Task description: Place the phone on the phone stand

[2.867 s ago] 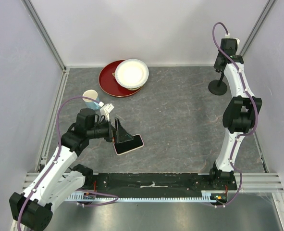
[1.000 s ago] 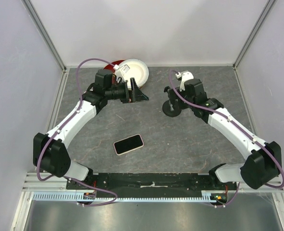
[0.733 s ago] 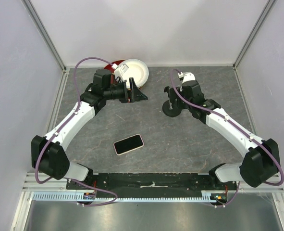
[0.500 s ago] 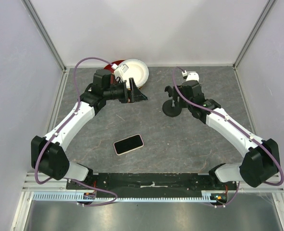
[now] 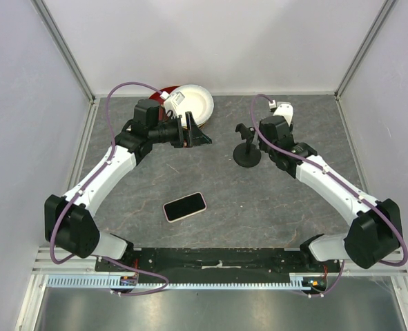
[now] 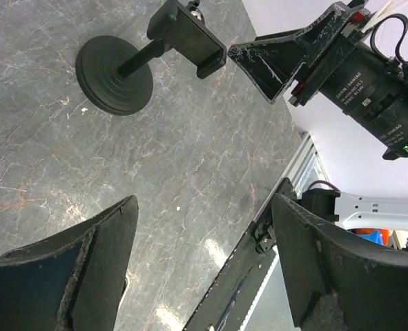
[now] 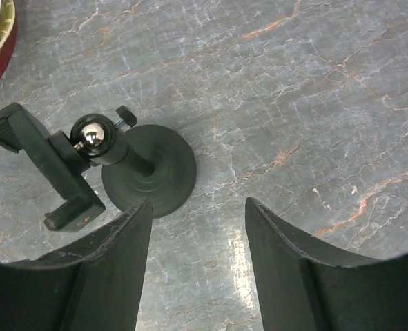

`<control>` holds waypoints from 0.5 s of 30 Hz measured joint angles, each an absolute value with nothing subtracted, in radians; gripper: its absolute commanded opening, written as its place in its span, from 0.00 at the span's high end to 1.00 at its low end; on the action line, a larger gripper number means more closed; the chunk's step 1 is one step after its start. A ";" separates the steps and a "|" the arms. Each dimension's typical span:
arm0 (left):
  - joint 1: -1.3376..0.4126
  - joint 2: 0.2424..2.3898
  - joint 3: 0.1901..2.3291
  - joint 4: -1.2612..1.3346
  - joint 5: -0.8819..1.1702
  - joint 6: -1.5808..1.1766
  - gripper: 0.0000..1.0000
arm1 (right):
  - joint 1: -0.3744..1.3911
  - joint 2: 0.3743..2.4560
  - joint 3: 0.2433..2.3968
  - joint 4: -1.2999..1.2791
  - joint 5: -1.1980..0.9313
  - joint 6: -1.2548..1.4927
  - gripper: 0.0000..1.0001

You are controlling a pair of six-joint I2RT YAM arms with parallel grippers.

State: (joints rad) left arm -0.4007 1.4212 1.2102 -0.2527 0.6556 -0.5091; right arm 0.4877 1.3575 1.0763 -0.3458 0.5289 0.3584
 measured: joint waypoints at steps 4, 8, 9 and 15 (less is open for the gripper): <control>-0.401 1.421 1.210 -0.253 0.656 -0.509 0.16 | 0.487 1.331 1.052 -0.316 0.420 0.340 0.17; -0.401 1.421 1.210 -0.253 0.656 -0.509 0.16 | 0.489 1.270 0.987 -0.240 0.251 0.310 0.07; -0.401 1.421 1.210 -0.253 0.656 -0.509 0.16 | 0.490 1.268 0.985 -0.232 0.233 0.308 0.09; -0.401 1.421 1.210 -0.253 0.655 -0.508 0.16 | 0.492 1.343 1.032 -0.208 0.246 0.352 0.32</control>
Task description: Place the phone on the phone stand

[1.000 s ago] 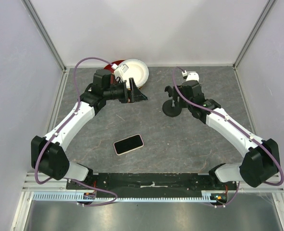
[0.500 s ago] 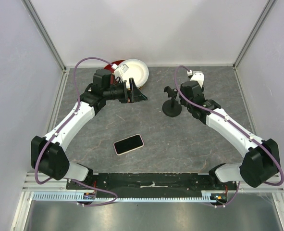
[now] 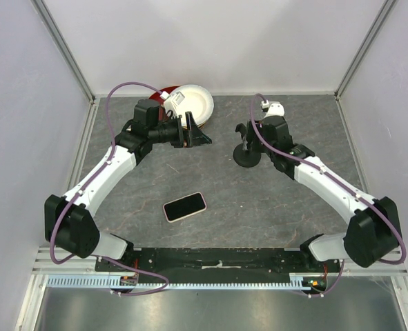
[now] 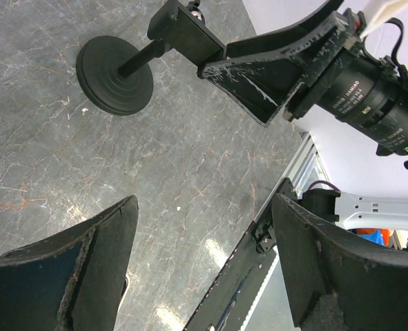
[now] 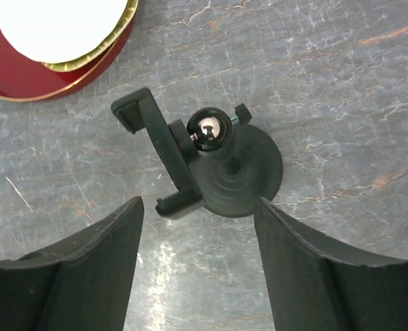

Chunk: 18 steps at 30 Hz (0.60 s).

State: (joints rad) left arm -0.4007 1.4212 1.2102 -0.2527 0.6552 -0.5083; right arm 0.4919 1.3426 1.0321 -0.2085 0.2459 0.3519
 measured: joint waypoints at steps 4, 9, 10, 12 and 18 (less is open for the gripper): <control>-0.401 1.421 1.210 -0.253 0.655 -0.508 0.16 | 0.493 1.388 1.048 -0.196 0.260 0.406 0.40; -0.401 1.421 1.210 -0.253 0.655 -0.507 0.16 | 0.504 1.395 1.048 -0.194 0.282 0.440 0.50; -0.401 1.421 1.210 -0.253 0.655 -0.508 0.16 | 0.506 1.395 1.048 -0.194 0.288 0.442 0.51; -0.401 1.421 1.210 -0.253 0.656 -0.508 0.16 | 0.509 1.395 1.048 -0.194 0.300 0.441 0.57; -0.401 1.421 1.210 -0.253 0.656 -0.508 0.16 | 0.510 1.395 1.048 -0.197 0.337 0.410 0.73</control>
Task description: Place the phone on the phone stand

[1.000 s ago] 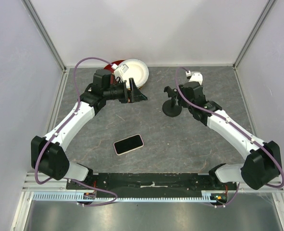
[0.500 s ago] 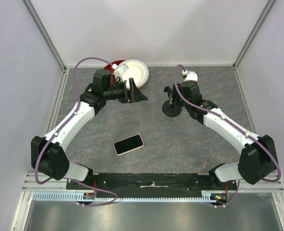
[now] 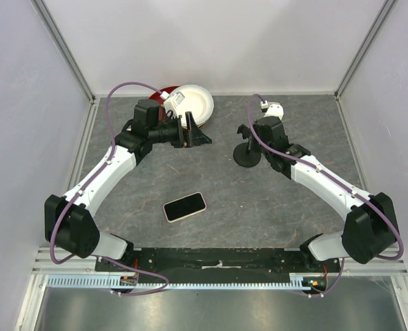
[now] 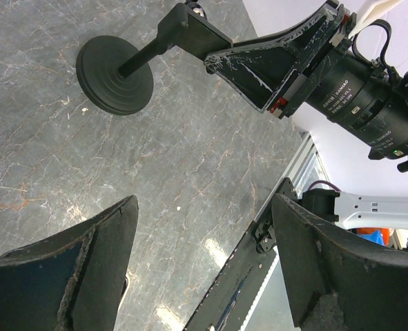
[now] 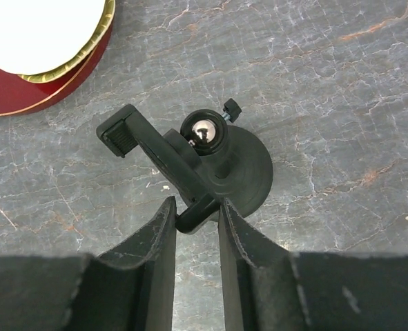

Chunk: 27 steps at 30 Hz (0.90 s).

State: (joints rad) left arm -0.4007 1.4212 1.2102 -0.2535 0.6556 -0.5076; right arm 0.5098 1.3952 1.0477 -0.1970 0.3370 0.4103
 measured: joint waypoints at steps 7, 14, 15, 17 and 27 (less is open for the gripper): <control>-0.401 1.421 1.210 -0.253 0.656 -0.508 0.16 | 0.511 1.387 1.043 -0.200 0.347 0.344 1.00; -0.401 1.422 1.210 -0.253 0.656 -0.508 0.16 | 0.507 1.367 1.027 -0.206 0.319 0.205 1.00; -0.401 1.422 1.210 -0.253 0.656 -0.508 0.16 | 0.506 1.367 1.028 -0.206 0.306 0.179 1.00; -0.401 1.424 1.210 -0.253 0.656 -0.508 0.16 | 0.504 1.367 1.031 -0.205 0.263 0.115 0.98; -0.400 1.439 1.210 -0.253 0.657 -0.508 0.16 | 0.503 1.407 1.097 -0.264 0.169 -0.037 0.41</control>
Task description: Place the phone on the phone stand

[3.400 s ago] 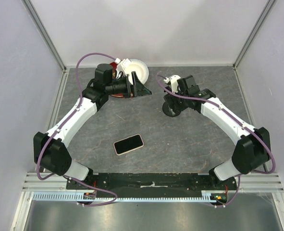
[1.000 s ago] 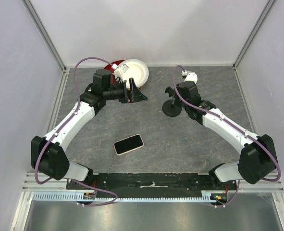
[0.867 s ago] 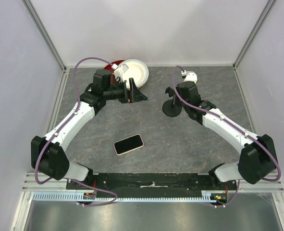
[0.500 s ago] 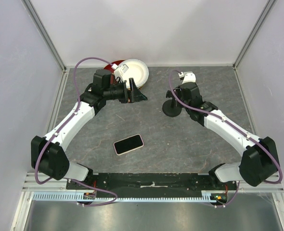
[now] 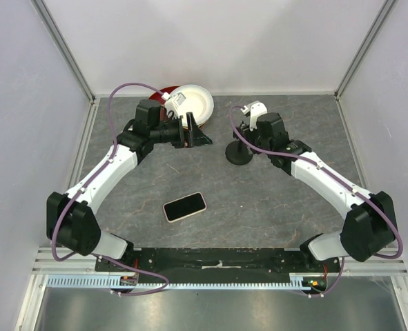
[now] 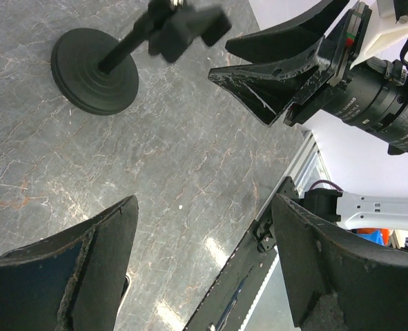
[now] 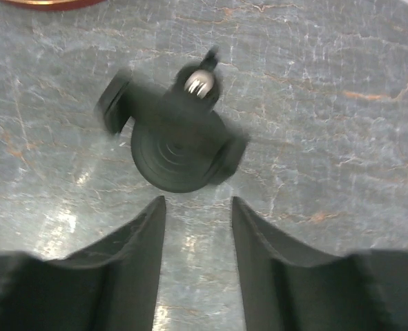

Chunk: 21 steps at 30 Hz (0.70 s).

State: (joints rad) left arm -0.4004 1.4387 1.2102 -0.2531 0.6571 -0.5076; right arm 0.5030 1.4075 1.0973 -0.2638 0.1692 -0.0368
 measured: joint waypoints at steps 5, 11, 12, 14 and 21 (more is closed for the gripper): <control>-0.400 1.447 1.210 -0.253 0.657 -0.508 0.17 | 0.505 1.414 1.114 -0.311 0.184 -0.019 0.14; -0.392 1.445 1.210 -0.260 0.633 -0.508 0.18 | 0.508 1.390 1.118 -0.335 0.192 0.039 0.05; -0.387 1.442 1.210 -0.265 0.615 -0.508 0.17 | 0.511 1.377 1.117 -0.335 0.192 0.048 0.04; -0.374 1.430 1.210 -0.281 0.562 -0.508 0.17 | 0.528 1.332 1.098 -0.311 0.189 0.058 0.02; -0.268 1.318 1.190 -0.321 0.368 -0.536 0.16 | 0.801 1.180 0.961 -0.186 0.147 -0.057 0.02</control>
